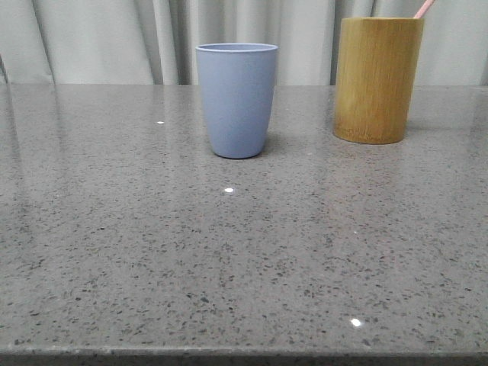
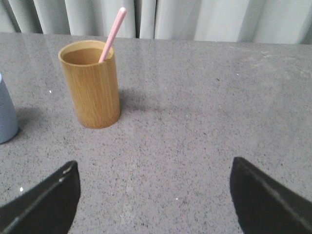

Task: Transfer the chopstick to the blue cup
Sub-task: 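Move the right gripper over the bamboo cup to the pink chopstick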

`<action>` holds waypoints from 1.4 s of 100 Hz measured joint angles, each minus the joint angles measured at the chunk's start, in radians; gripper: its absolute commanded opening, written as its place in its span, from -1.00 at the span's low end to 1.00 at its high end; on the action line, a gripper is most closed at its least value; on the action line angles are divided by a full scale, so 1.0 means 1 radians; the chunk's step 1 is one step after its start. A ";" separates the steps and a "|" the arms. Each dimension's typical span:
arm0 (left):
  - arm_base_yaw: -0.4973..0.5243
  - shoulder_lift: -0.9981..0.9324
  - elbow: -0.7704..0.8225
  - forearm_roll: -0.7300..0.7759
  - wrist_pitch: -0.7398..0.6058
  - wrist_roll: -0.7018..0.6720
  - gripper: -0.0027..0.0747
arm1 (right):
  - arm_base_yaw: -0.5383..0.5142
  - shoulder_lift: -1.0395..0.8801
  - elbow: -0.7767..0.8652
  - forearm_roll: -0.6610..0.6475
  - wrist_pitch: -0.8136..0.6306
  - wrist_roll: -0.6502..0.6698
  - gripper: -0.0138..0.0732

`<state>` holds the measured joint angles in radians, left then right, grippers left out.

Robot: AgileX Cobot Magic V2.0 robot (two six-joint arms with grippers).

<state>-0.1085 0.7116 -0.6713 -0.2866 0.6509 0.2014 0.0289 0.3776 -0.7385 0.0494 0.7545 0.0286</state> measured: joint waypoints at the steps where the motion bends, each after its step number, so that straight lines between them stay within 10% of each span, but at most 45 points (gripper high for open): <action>1: 0.000 -0.004 0.004 0.000 0.000 0.000 0.59 | 0.000 0.000 0.000 0.003 -0.002 0.000 0.75; 140: 0.000 -0.043 0.051 0.000 -0.022 0.000 0.59 | 0.165 0.826 0.075 0.246 -1.193 0.030 0.72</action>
<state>-0.1085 0.6686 -0.6202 -0.2866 0.6286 0.2014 0.1941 1.2038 -0.6633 0.2953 -0.4384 0.0588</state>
